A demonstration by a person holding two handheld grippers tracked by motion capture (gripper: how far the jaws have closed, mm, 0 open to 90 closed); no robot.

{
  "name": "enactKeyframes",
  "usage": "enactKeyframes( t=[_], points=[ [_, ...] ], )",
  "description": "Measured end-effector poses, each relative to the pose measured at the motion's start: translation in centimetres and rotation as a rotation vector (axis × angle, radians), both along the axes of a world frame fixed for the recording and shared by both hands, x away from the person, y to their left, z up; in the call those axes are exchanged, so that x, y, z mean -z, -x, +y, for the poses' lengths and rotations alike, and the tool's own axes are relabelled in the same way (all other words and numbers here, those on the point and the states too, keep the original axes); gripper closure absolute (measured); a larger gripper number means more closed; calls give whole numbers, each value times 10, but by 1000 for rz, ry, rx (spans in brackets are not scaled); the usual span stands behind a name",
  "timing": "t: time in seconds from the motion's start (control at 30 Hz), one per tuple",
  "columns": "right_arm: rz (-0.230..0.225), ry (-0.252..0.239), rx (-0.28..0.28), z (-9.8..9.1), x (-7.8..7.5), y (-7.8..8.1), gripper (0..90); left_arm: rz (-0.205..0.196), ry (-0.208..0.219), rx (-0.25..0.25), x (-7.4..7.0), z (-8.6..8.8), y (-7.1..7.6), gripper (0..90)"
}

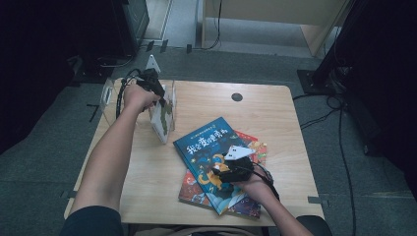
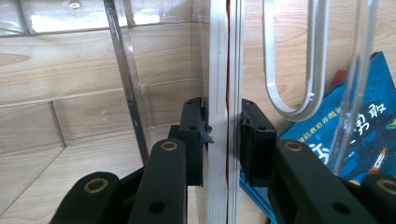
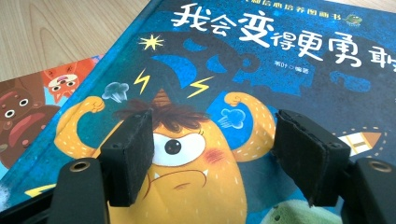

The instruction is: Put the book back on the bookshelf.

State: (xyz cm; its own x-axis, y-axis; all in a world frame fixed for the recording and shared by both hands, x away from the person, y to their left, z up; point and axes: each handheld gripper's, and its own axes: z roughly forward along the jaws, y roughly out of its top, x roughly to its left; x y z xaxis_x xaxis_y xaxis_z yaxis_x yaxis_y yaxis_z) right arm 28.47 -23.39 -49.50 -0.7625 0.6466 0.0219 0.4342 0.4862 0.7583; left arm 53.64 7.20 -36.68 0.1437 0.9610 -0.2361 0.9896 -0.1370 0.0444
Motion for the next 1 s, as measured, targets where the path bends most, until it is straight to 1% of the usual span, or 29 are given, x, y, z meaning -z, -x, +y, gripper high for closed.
enactKeyframes(
  t=[0.17,0.63,1.0],
  points=[
    [0,0,0,0,0,0,291,0,-6,2,-2,1,1,742],
    [0,-1,0,0,0,0,291,-9,1,3,-9,4,2,740],
    [0,0,0,0,0,0,291,-23,-8,17,-20,1,2,738]
  ],
)
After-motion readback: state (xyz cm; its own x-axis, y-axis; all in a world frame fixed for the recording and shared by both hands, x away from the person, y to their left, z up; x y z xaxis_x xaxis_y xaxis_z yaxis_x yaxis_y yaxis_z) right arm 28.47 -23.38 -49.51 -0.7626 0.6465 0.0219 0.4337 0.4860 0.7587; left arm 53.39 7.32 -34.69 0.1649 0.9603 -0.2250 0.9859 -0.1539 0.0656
